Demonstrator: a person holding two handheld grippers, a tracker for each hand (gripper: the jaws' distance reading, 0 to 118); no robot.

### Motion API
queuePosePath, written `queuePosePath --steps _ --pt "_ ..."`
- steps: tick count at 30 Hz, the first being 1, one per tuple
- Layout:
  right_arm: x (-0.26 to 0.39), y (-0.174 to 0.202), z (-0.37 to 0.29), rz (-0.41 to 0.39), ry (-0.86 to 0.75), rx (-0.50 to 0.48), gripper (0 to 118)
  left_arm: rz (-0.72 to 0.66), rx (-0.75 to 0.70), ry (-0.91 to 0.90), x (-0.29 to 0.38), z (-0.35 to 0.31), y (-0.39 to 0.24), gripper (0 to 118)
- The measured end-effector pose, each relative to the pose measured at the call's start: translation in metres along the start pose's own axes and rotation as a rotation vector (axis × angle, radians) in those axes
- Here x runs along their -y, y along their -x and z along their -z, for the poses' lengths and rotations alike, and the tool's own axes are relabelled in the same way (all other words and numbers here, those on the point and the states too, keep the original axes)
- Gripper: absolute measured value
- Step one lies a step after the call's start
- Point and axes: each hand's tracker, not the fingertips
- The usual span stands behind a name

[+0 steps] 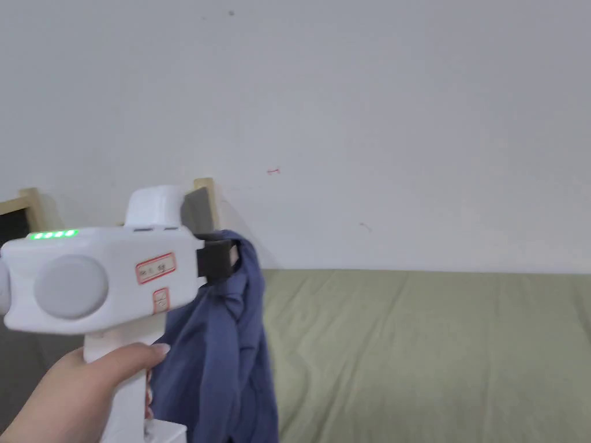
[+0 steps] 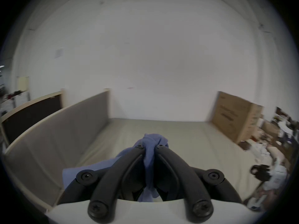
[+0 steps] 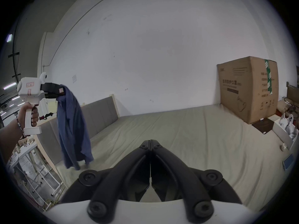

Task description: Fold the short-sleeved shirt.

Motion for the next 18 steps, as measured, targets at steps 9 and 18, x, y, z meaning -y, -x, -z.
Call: queuePosePath --steps 9,18 --pt "-0.004 -0.050 -0.057 0.062 -0.043 0.131 0 0.028 0.327 0.303 0.026 0.100 -0.167 5" --pt "0.017 -0.094 -0.066 0.119 0.045 0.237 0 -0.153 0.320 0.889 0.213 0.221 -0.223 6"
